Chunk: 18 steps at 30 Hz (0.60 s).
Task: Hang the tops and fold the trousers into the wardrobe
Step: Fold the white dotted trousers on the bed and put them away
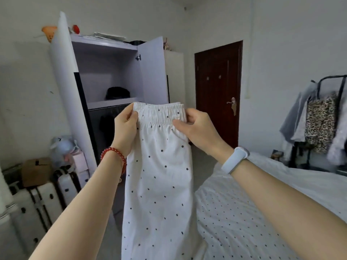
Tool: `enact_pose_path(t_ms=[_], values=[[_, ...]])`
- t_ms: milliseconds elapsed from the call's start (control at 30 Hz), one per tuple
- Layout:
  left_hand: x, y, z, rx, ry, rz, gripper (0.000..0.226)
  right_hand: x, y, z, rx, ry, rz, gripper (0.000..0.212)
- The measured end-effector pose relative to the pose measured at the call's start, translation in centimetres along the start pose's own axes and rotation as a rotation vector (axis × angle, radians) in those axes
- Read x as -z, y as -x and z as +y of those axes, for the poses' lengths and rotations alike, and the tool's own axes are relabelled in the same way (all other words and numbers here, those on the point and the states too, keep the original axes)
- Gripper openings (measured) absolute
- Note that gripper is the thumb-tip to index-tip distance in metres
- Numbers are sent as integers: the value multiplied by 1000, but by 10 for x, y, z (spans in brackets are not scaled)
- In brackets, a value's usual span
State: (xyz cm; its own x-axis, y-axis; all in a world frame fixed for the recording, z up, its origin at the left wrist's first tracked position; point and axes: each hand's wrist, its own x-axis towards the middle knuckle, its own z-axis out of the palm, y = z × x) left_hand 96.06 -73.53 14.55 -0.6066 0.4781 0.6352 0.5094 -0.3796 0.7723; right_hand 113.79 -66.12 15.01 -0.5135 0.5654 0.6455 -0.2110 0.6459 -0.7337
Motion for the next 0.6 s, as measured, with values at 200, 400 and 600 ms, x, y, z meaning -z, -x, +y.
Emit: enact_pose_path(t_ms=[200,400,600], values=[[-140,-40,-36,29,62,-103,39,99,-39,78,-84,72,157,29],[-283,-57,-107,128,37,-272,40,191,-55,192,-294,127,262,22],[-423,-63,-228,224,-21,-422,44,268,-59,348,-518,206,363,31]])
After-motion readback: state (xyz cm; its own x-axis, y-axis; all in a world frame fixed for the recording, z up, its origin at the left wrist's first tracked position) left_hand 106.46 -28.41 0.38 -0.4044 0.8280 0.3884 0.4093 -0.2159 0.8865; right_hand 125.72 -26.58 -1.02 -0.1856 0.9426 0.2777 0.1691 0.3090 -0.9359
